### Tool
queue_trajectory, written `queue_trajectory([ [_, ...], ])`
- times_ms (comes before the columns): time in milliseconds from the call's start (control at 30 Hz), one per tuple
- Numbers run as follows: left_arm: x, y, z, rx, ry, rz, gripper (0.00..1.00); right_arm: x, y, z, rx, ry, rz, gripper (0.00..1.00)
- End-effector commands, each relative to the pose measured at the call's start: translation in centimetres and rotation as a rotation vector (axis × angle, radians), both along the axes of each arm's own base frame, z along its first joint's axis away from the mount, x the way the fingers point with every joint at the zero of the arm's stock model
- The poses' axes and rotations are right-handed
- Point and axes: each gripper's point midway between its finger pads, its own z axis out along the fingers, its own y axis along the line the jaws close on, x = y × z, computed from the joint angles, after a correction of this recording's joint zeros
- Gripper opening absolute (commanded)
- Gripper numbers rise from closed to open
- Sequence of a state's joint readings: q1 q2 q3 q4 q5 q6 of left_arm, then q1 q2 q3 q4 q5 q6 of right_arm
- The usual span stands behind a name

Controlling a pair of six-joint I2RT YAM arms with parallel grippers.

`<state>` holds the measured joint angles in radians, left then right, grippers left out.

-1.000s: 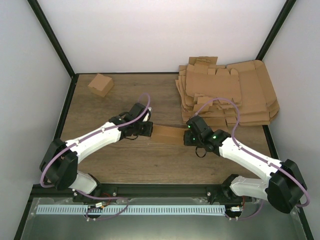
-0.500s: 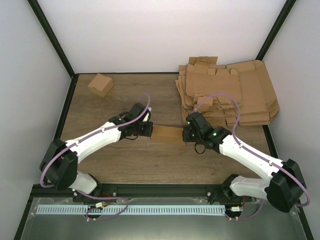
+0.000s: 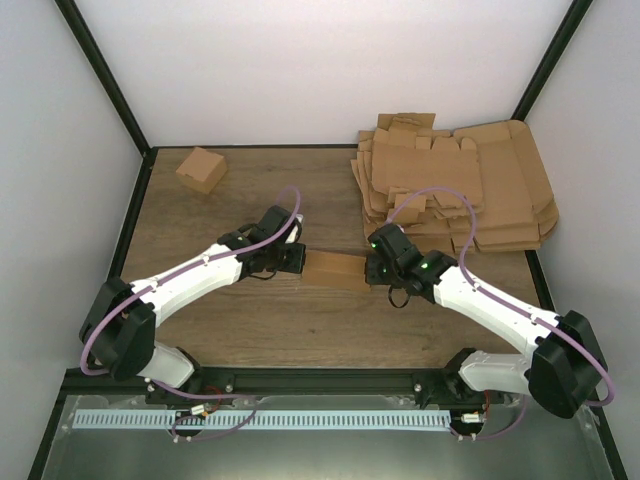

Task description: Fold the paper box

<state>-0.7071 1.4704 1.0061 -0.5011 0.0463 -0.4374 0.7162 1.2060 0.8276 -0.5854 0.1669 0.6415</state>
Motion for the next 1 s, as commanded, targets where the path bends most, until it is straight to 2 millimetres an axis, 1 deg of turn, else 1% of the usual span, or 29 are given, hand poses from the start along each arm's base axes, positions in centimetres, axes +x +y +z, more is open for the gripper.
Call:
queue_trajectory([
  [0,-0.4,-0.1,-0.2,0.011,0.021,-0.013,0.04,0.0,0.0,0.7,0.006,-0.012,-0.015,0.01],
  [400,-0.5,-0.1,-0.3,0.01,0.025,-0.013,0.04,-0.9,-0.6,-1.4,-0.03,0.041,-0.009,0.01],
  [667,-0.6,-0.2,-0.3,0.007,0.028,-0.012,0.04,-1.5,-0.9,-2.5,-0.046,0.064,0.0,0.01],
  [833,-0.6,-0.2,-0.4,0.008,0.031,-0.013,0.04,-2.2,-0.8,-3.6,-0.045,0.083,0.004,0.01],
  [967,-0.7,-0.3,-0.6,0.011,0.031,-0.013,0.04,-2.8,-0.3,-4.3,-0.036,0.094,0.012,0.01],
])
